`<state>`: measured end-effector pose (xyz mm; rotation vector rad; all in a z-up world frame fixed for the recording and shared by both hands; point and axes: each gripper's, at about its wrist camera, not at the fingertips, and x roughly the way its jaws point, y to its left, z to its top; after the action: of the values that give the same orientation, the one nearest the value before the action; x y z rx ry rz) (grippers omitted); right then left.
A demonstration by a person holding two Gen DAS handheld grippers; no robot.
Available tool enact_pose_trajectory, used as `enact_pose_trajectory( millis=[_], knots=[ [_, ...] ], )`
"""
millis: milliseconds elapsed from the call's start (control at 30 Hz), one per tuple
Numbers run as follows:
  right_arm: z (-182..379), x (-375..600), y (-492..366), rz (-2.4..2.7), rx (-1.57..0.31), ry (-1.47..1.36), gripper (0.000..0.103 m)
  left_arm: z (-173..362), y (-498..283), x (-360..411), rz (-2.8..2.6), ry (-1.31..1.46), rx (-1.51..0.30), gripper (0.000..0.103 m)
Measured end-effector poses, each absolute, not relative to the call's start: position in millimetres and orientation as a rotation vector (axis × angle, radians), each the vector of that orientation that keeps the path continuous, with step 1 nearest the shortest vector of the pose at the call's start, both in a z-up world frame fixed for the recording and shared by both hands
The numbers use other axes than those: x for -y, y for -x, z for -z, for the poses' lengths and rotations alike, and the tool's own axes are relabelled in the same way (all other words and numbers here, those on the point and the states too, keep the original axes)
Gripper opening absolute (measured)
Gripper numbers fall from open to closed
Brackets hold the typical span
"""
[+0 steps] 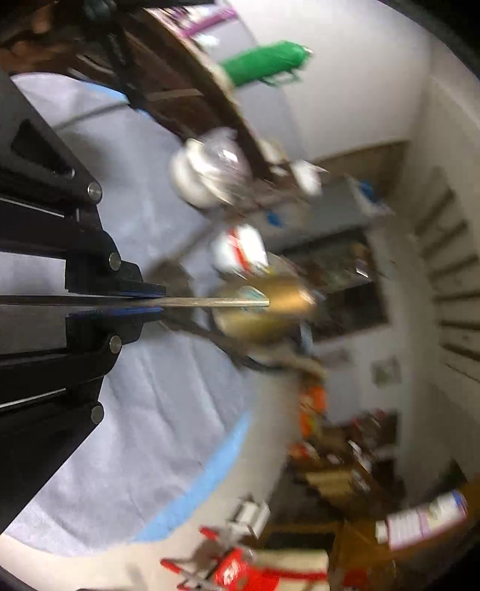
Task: Organize utensils
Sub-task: 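Lift both held chopsticks and carry them over the grey cup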
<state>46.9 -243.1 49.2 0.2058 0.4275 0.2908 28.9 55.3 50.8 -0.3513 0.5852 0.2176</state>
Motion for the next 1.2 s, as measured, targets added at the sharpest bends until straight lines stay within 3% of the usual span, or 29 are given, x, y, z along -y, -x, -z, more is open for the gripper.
enact_pose_trajectory(
  millis=[500, 867, 1200],
  knots=[
    [-42.1, 227.2, -36.9, -0.25, -0.307, -0.116, 0.006, -38.7, -9.6, -37.0, -0.248, 0.295, -0.507, 0.006],
    [-51.2, 255.0, 18.6, -0.305, -0.331, -0.112, 0.007, -53.2, 55.4, -37.3, -0.191, 0.312, -0.482, 0.007],
    [-59.6, 261.5, 22.3, -0.317, -0.328, -0.149, 0.006, -56.8, 59.4, -36.3, -0.177, 0.345, -0.48, 0.007]
  ],
)
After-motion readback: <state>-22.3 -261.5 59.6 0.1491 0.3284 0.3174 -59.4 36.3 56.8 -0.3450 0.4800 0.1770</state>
